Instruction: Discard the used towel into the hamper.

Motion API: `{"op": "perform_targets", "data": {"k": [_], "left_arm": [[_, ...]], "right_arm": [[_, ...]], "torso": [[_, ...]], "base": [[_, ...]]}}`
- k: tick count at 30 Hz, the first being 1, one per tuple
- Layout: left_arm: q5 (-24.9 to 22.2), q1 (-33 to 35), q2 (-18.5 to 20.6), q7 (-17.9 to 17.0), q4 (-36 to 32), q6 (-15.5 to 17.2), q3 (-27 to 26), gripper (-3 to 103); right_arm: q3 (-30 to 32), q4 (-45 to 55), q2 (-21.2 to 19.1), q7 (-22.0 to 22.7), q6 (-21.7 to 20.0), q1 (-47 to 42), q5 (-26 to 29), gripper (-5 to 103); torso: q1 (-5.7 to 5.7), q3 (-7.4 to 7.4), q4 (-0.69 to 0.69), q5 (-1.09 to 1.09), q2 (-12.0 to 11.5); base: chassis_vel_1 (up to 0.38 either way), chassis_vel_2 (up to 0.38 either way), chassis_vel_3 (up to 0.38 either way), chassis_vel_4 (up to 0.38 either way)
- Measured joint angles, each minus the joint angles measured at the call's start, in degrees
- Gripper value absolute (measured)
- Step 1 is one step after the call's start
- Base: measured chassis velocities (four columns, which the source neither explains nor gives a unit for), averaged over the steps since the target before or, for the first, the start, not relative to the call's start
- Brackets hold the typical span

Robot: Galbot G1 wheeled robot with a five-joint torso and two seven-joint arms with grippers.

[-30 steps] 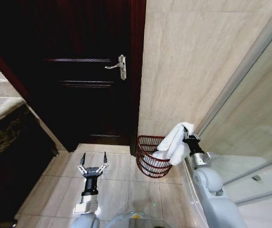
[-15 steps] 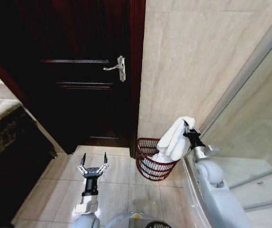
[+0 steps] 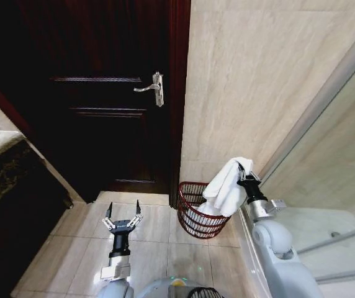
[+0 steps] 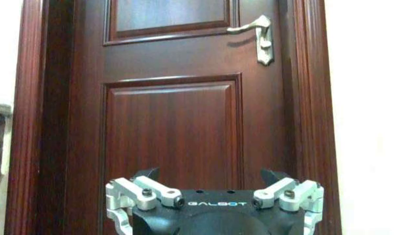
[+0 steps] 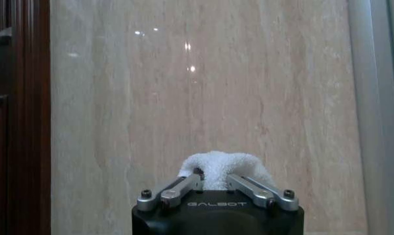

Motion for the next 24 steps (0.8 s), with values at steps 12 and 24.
{"op": "perform_targets", "data": {"k": [12,24], "left_arm": [[-0.89,-1.29,0.0,0.26,1.21,-2.75,0.1,100],[-0.52,-1.12,-0.01,0.46,1.65,-2.77,0.47,100]], "right_arm": [[0.61,-0.79,-0.6,0.14,0.26,0.77,0.15,4],[-0.97,-0.86,-2.86,0.83,-1.26,4.81,1.45,4]], "torso": [[-0.61,-1.18,0.0,0.0,-1.78],[-0.58,-1.14,0.01,0.0,-1.71]], "base": [[0.0,0.0,0.0,0.0],[0.0,0.0,0.0,0.0]]}}
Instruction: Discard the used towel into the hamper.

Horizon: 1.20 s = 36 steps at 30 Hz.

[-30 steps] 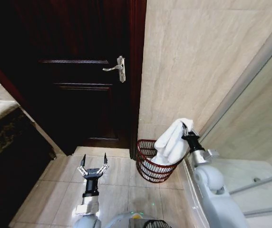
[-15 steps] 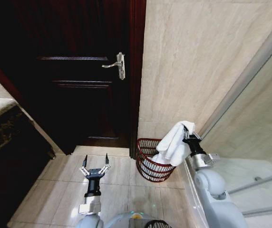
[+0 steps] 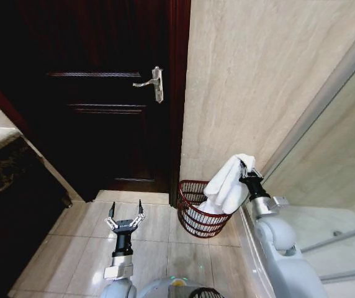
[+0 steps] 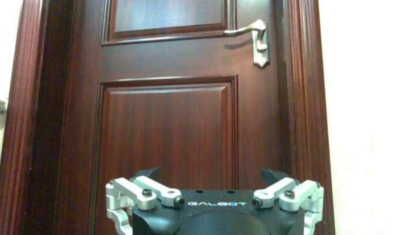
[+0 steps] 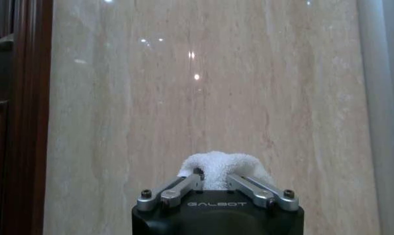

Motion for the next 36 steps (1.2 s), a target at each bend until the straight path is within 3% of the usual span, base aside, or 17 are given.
{"op": "perform_targets", "data": {"k": [14,36], "left_arm": [[0.18,0.37,0.0,0.22,-0.16,0.1,-0.26,100],[-0.52,0.96,0.0,0.08,-0.67,-0.66,-1.75,100]], "right_arm": [[-2.64,-3.67,-0.59,0.18,-0.93,5.48,0.88,4],[-4.17,-18.67,5.68,-3.07,3.47,6.88,-0.91,4]], "torso": [[0.07,0.1,0.0,-0.01,0.18],[0.12,0.17,0.0,0.01,0.29]], "base": [[0.0,0.0,0.0,0.0],[0.0,0.0,0.0,0.0]]}}
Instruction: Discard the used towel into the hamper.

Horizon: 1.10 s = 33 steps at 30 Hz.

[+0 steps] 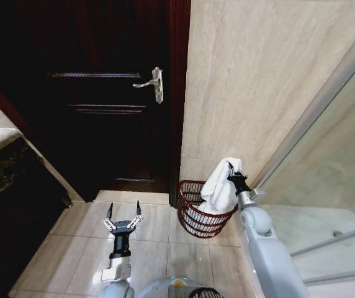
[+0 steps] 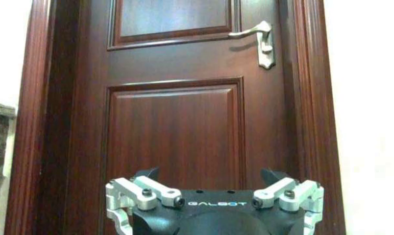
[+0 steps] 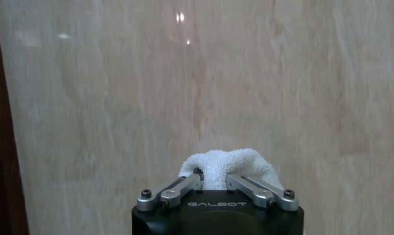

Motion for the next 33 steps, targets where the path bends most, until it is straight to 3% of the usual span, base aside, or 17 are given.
{"op": "perform_targets", "data": {"k": [8,18,21,27,33], "left_arm": [[-0.41,0.16,0.02,0.02,-0.53,-0.05,-0.57,100],[-1.37,-0.02,0.39,0.16,-0.82,0.1,-1.29,100],[-1.76,-0.17,0.56,0.27,-0.82,0.14,-1.68,100],[-2.61,-0.6,0.75,0.55,-0.46,0.12,-2.11,100],[-3.25,-0.65,0.8,0.77,-0.18,-0.02,-2.37,100]], "right_arm": [[-0.3,-4.98,2.39,-1.37,0.68,0.27,-0.86,4],[-0.98,-7.19,4.52,-0.91,-2.45,0.18,0.23,4],[-1.0,-6.18,4.3,0.2,-4.99,-0.75,0.2,4],[-1.15,-0.28,2.8,4.03,-15.35,-3.59,0.22,4],[-0.45,1.32,2.0,4.78,-20.5,-4.96,-0.75,4]], "torso": [[0.01,0.01,0.0,-0.01,0.02],[0.01,0.02,0.0,-0.01,0.04],[0.02,0.02,0.0,-0.01,0.04],[0.02,0.02,0.0,-0.02,0.05],[0.02,0.03,-0.01,-0.01,0.05]], "base": [[0.0,0.0,0.0,0.0],[0.0,0.0,0.0,0.0],[0.0,0.0,0.0,0.0],[0.0,0.0,0.0,0.0],[0.0,0.0,0.0,0.0]]}}
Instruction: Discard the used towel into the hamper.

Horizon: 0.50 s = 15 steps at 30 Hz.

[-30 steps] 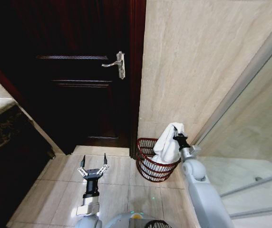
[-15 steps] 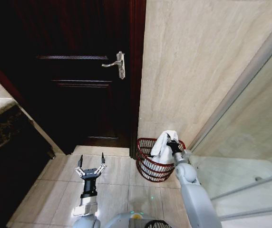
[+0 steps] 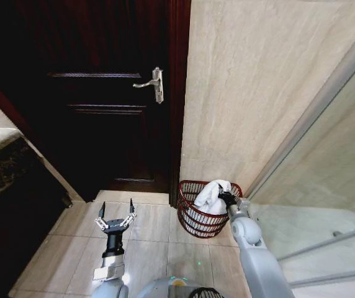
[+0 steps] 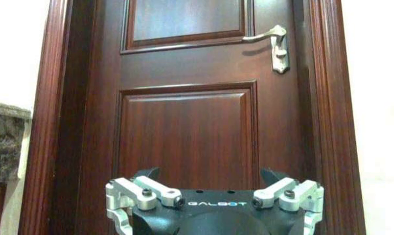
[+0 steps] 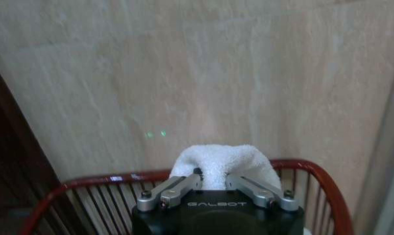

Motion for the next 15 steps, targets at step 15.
{"op": "perform_targets", "data": {"k": [15], "left_arm": [[0.47,-0.86,-0.45,-0.11,1.69,-0.03,0.32,100]], "right_arm": [[-0.08,-2.36,-4.9,-7.81,-14.78,3.52,-5.89,4]], "torso": [[0.0,0.01,0.0,0.0,0.0]], "base": [[0.0,0.0,0.0,0.0]]}}
